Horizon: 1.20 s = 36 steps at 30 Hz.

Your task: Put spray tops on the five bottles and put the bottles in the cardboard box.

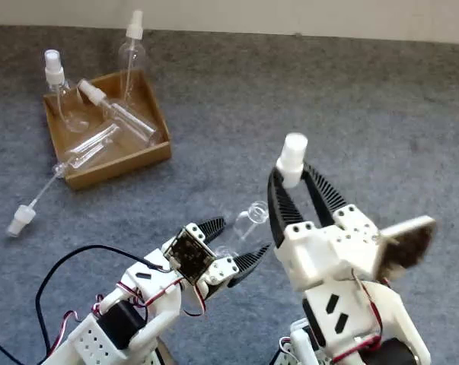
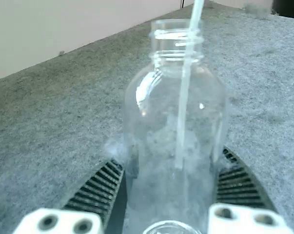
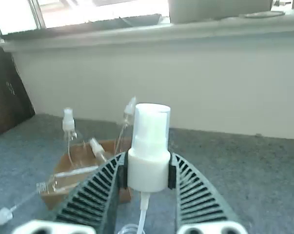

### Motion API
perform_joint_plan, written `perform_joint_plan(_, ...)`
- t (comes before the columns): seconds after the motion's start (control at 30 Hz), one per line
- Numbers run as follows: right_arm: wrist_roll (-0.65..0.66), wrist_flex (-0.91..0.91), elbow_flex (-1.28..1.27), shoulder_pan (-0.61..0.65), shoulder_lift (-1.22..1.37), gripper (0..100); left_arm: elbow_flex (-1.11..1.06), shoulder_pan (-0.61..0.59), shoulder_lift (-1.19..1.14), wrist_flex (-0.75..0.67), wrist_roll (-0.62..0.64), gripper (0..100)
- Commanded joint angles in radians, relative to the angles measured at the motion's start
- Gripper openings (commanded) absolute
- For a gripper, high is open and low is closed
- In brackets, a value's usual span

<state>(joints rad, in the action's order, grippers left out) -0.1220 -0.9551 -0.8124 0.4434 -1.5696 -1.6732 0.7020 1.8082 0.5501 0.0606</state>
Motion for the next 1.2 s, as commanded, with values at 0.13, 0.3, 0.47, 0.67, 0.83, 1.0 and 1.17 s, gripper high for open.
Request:
perform_joint_plan(0.13,0.152,-0.182,0.008,0.209,-0.005,16.7,0.013,-0.024,0.022,-0.021,0.025,12)
perform_joint_plan(0.3,0.209,-0.269,0.010,0.219,-0.012,16.7,0.012,-0.024,0.022,-0.021,0.023,12)
perform_joint_plan(0.47,0.275,-0.344,0.018,0.220,-0.013,16.7,0.015,-0.025,0.022,-0.021,0.021,12)
perform_joint_plan(0.67,0.279,-0.355,0.016,0.216,-0.013,16.6,0.048,-0.102,0.022,-0.023,0.023,12)
perform_joint_plan(0.83,0.278,-0.349,-0.021,0.214,-0.013,15.5,0.073,-0.232,0.022,-0.023,0.025,12)
perform_joint_plan(1.0,0.282,-0.288,-0.110,0.213,-0.013,0.8,0.140,-0.366,0.022,-0.026,0.026,12)
perform_joint_plan(1.17,0.278,-0.180,-0.214,0.214,-0.013,1.2,0.191,-0.492,0.022,-0.028,0.026,12)
